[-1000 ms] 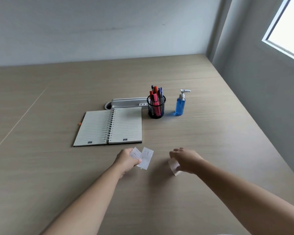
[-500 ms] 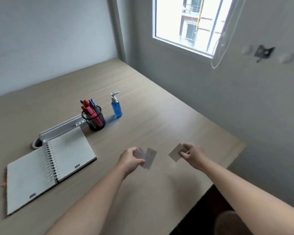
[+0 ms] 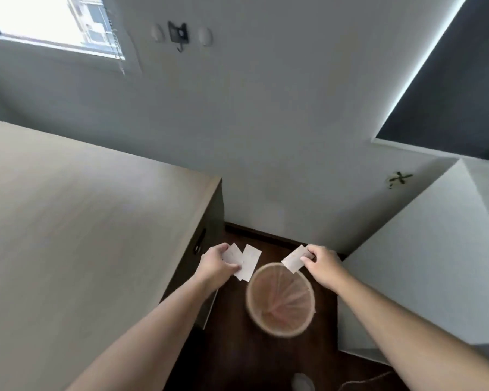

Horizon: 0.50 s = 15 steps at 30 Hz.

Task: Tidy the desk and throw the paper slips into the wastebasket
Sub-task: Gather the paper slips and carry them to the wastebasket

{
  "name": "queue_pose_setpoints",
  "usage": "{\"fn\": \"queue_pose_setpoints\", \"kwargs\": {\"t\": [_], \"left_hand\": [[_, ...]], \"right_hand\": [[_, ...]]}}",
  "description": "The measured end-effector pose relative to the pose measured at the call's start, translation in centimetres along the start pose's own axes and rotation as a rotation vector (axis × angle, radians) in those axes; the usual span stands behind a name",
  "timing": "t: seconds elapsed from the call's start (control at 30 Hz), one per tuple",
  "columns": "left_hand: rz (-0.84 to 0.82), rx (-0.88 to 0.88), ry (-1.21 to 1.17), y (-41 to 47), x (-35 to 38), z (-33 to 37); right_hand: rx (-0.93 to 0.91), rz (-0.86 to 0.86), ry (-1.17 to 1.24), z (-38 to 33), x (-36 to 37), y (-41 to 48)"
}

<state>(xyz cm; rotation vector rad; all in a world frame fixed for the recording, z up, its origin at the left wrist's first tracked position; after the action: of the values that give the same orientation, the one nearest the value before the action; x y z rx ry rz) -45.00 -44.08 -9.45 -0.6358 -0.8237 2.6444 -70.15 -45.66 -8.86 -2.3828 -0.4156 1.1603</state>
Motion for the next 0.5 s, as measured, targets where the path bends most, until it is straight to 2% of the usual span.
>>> {"fn": "queue_pose_setpoints", "kwargs": {"t": [0.13,0.3,0.5], "left_hand": [[-0.035,-0.105,0.022,2.0,6.3,-2.2],[-0.125,-0.285,0.064,5.2,14.0,-8.9],[-0.215,-0.404,0.136,10.8,20.3,-16.7]], "right_hand": [[0.093,-0.089,0.087,8.7,1.2,-1.1],[0.245,-0.188,0.153,19.3,6.4,-0.2],[0.327,-0.282,0.184,25.8,14.8,4.8]]}}
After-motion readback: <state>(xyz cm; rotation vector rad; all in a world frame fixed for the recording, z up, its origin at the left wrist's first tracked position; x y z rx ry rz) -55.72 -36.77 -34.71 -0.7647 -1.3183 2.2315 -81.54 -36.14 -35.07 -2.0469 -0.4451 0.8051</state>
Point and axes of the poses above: each hand's wrist, its own y-axis towards the middle knuckle, its own x-axis out of the palm, z = x × y, the point moved 6 cm from there along y, towards the middle knuckle, and after that the axes turned 14 degrees about -z, right-handed, at the moved point
